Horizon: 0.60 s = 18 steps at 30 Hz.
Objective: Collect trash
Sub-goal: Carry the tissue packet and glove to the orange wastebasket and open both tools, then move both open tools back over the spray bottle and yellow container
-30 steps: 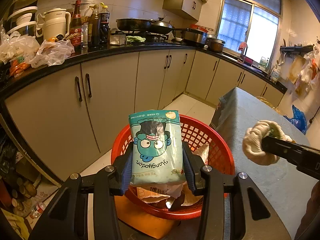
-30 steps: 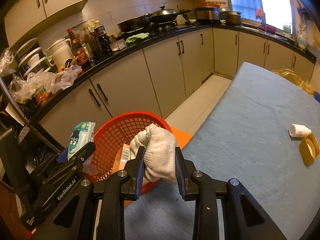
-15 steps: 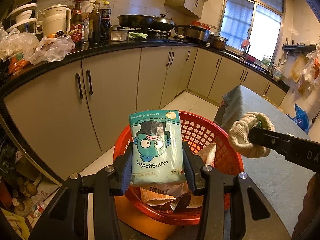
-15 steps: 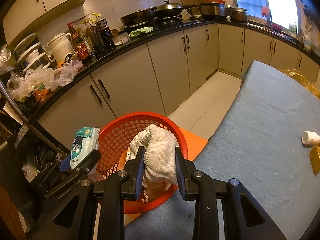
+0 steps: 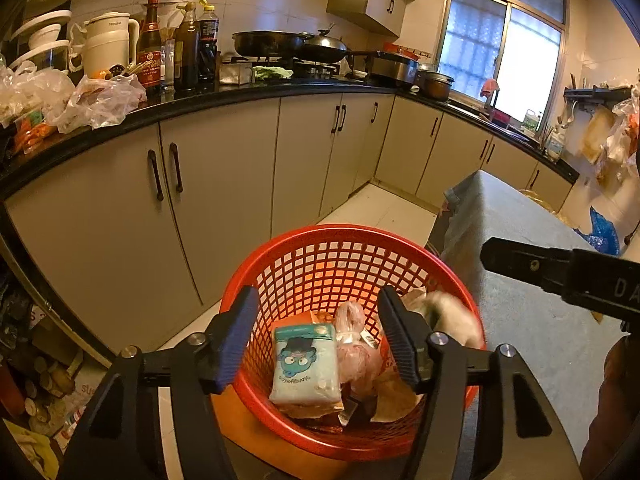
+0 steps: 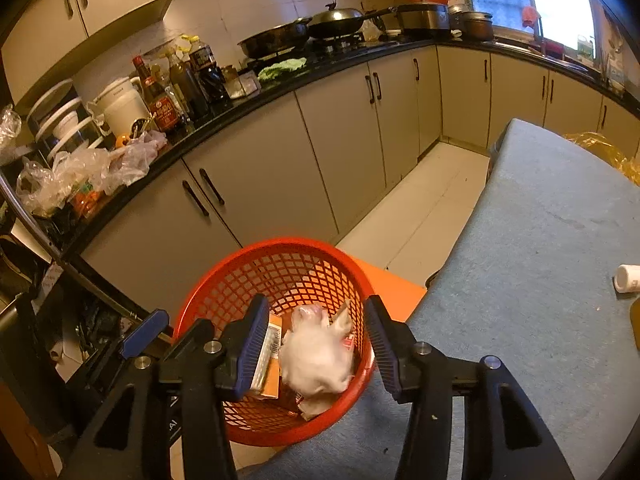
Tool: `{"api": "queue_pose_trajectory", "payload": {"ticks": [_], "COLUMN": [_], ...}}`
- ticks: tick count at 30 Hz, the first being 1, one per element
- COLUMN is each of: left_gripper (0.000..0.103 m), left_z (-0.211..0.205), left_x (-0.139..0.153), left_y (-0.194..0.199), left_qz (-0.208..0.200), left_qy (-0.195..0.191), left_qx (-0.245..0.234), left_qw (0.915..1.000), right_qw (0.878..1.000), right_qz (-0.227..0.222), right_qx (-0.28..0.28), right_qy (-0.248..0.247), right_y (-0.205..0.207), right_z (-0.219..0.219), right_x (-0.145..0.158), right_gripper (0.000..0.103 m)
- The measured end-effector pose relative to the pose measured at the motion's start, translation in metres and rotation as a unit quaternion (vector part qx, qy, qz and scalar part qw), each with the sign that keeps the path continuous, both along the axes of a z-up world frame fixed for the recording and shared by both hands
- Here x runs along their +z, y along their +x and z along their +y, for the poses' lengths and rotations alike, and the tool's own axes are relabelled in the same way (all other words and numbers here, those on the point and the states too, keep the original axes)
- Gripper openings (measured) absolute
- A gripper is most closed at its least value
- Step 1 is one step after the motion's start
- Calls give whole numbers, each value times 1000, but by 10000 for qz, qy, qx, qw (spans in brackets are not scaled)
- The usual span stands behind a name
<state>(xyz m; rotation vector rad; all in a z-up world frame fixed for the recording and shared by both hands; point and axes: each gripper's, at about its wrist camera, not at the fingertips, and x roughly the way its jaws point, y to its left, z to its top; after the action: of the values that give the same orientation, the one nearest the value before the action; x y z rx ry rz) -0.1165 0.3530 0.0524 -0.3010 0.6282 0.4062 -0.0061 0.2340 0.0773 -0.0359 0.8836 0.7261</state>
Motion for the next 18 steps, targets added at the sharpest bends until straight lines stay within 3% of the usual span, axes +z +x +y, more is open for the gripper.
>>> {"api": "queue_pose_trajectory", "payload": {"ticks": [10,18], "left_gripper": [62,63], "left_z": [-25,-86], "left_x": [16,42], "left_y": [1,15], "left_qz": [-94,-168], "left_qy": [98,399], "left_qx": [-287,-996], "left_qw": [9995,9941], "right_qw": [9989,9881], "right_qz": [-91,-209], "right_qx": [-449,-1515], "right_qy": [134,148], "right_y": [0,19], "right_z": [-58,-169], "right_x": [12,20], "right_gripper": [54,54]}}
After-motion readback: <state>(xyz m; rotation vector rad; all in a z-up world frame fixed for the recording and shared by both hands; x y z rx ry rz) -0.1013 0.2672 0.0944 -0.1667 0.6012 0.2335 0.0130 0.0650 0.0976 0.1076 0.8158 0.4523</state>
